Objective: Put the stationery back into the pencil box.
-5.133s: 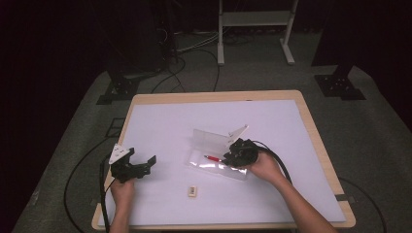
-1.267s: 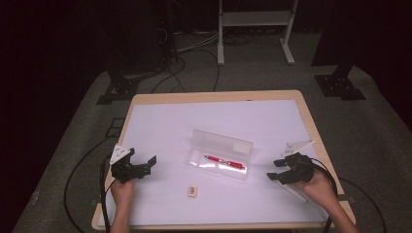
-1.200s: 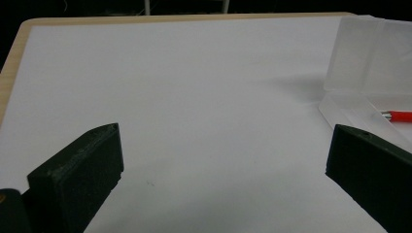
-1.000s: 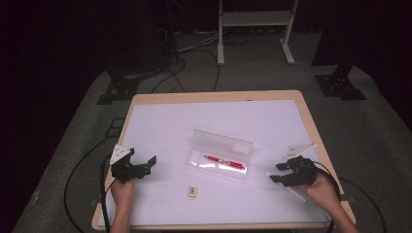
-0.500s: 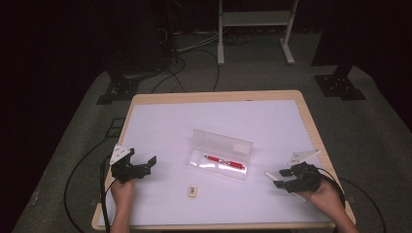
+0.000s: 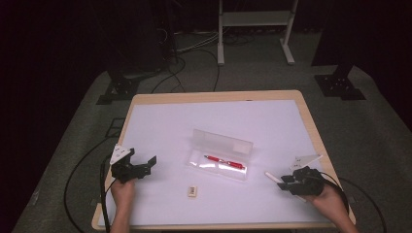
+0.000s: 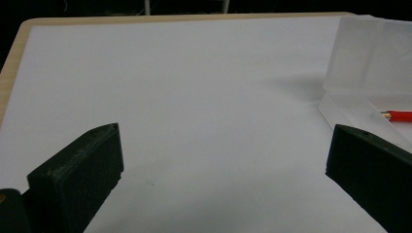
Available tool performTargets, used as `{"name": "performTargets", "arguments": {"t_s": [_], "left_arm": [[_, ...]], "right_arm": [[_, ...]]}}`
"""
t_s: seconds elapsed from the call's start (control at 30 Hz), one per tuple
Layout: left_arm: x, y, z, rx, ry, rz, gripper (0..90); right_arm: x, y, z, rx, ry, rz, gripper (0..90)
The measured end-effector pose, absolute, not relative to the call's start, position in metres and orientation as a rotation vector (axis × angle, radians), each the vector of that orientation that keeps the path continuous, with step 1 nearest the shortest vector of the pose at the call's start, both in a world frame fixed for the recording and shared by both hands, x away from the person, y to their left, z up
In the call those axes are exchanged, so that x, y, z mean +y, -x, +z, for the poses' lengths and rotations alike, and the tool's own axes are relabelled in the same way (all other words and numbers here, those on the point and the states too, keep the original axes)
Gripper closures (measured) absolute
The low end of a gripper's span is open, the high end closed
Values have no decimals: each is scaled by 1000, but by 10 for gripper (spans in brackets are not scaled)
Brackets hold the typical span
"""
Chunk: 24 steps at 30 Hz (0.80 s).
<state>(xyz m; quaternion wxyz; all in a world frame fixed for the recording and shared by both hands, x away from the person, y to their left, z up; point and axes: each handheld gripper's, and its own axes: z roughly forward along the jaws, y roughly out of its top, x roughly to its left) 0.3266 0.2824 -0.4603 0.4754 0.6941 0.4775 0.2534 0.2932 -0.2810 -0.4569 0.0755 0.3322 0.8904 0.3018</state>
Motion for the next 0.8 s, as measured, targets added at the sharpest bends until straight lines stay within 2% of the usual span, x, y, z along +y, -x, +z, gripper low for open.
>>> {"name": "performTargets", "arguments": {"t_s": [0.13,0.17,0.33,0.8], "left_arm": [[282,-327,-460,1167,-1698,619,0],[282,-327,-460,1167,-1696,619,0],[283,-327,-460,1167,-1697,620,0],[282,-327,-460,1168,-1699,619,0]], "right_arm": [[-283,-292,-458,2669,-997,896,685],[-283,-292,-459,2665,-988,890,720],[-285,-290,-460,2655,-986,895,763],[-291,-283,-465,2590,-1024,994,779]]}}
